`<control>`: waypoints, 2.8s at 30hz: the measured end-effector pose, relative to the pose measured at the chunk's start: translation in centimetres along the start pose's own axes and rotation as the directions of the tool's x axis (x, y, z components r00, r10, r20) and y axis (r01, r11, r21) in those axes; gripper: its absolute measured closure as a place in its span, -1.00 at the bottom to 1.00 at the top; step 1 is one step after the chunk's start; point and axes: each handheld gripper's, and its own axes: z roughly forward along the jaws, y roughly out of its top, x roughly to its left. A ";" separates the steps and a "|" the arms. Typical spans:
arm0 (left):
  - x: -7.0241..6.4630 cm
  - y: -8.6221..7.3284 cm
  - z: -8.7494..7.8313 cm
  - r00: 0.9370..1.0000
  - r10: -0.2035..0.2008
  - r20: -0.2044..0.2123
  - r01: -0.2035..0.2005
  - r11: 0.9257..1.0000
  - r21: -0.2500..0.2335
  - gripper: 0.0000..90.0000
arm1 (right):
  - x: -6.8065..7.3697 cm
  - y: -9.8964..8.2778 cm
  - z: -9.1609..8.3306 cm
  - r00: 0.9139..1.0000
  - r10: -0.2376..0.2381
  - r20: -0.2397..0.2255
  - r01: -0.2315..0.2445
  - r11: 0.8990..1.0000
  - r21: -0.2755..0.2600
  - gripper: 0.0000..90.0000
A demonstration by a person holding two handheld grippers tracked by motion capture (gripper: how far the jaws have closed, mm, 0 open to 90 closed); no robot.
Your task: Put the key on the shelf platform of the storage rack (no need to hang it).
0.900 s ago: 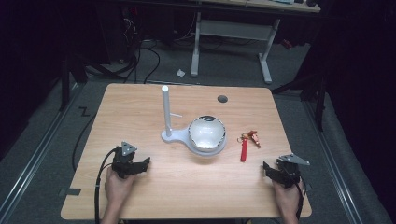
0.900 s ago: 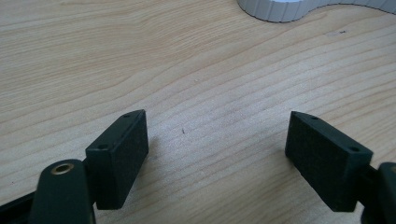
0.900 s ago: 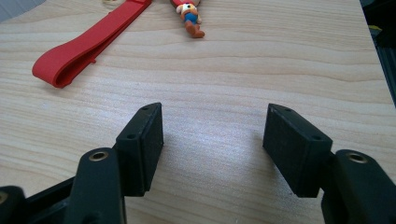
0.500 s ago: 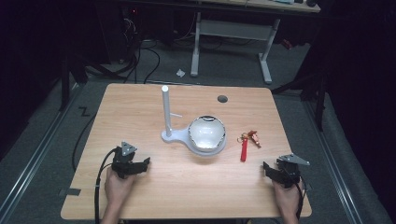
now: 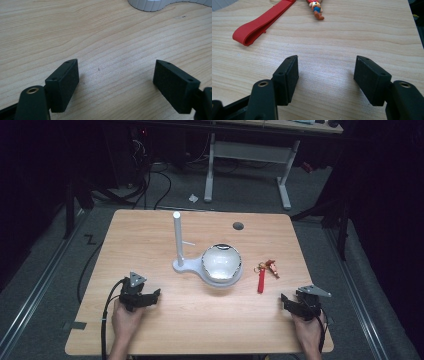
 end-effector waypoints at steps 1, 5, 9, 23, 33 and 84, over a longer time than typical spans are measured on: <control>0.0 0.0 0.0 1.000 0.000 -0.001 0.000 1.000 -0.002 -0.53 | 0.0 0.0 0.0 1.000 0.000 0.000 0.000 1.000 0.000 -0.18; 0.0 0.0 0.0 1.000 0.000 -0.001 0.000 1.000 -0.002 -0.53 | 0.0 0.0 0.0 1.000 -0.009 -0.003 0.009 1.000 0.002 -0.20; 0.0 0.0 0.0 1.000 0.000 -0.001 0.000 1.000 -0.002 -0.53 | 0.1 0.0 0.0 1.000 -0.003 -0.007 0.003 1.000 0.005 -0.23; 0.0 0.0 0.1 1.000 -0.001 -0.002 0.001 1.000 -0.001 -0.53 | -0.5 0.2 -0.2 1.000 -0.003 -0.013 0.003 1.000 0.021 -0.16; 0.0 0.0 0.1 1.000 -0.001 -0.003 0.001 1.000 -0.001 -0.53 | 0.6 1.2 -1.7 0.998 -0.033 -0.051 0.032 0.999 -0.024 -0.15; 0.0 0.0 0.0 1.000 -0.001 -0.003 0.001 1.000 -0.001 -0.53 | 3.1 9.3 5.0 0.996 -0.052 -0.070 0.053 0.999 0.006 -0.47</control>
